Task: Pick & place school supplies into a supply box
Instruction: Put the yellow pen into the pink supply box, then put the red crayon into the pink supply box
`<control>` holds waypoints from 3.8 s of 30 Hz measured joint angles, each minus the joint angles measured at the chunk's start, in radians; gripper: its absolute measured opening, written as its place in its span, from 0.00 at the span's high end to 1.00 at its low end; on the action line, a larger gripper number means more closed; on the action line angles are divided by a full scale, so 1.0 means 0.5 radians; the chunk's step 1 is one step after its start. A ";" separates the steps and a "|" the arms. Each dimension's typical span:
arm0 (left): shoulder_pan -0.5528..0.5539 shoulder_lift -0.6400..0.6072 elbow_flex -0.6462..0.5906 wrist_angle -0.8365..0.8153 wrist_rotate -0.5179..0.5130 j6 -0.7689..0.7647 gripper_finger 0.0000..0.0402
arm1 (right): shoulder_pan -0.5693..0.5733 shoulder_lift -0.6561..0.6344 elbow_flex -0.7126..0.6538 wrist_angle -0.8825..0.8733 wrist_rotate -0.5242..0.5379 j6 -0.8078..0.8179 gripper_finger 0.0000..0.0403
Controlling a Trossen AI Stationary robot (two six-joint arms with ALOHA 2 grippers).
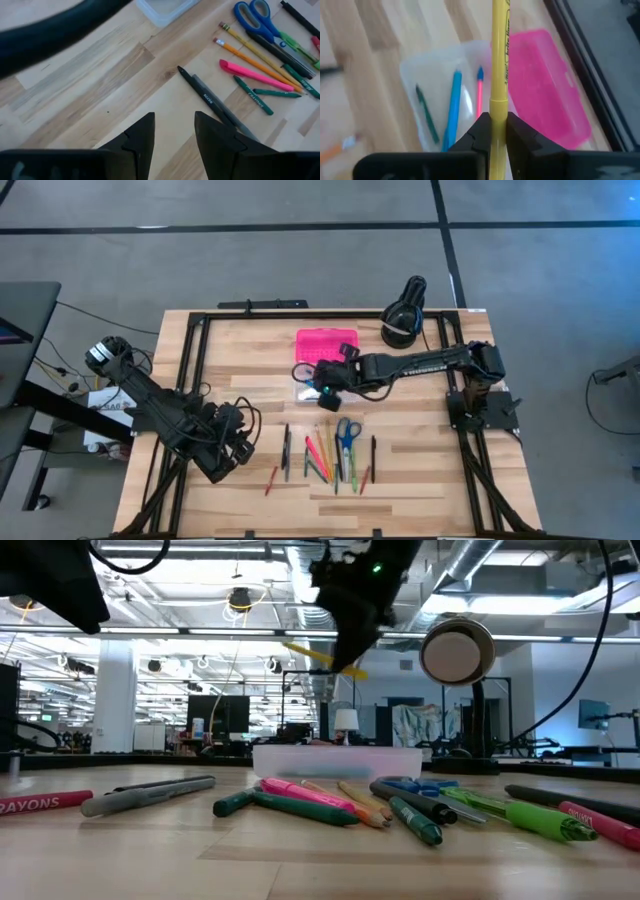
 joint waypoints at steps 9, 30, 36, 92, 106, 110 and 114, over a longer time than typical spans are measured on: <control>-0.035 0.000 0.000 0.008 -0.002 -0.030 0.67 | -0.077 0.131 0.008 -0.028 -0.150 0.019 0.93; -0.034 0.000 0.000 -0.011 -0.079 -0.025 0.67 | -0.080 0.294 -0.003 -0.194 -0.373 0.063 0.92; -0.034 0.000 0.000 -0.012 -0.105 -0.015 0.67 | -0.105 0.294 -0.003 -0.255 -0.393 0.221 0.82; 0.086 0.398 -0.519 1.825 0.689 0.290 0.67 | 1.390 -0.428 -0.003 -0.951 0.409 2.575 0.70; 0.093 0.681 -0.402 1.820 0.758 0.294 0.67 | 1.392 -0.427 -0.003 -0.962 0.403 2.561 0.70; 0.093 0.791 -0.315 1.710 0.769 0.300 0.67 | 1.392 -0.427 -0.003 -0.968 0.402 2.557 0.70; 0.093 0.849 -0.232 1.594 0.772 0.343 0.67 | 1.392 -0.427 -0.003 -0.968 0.401 2.557 0.70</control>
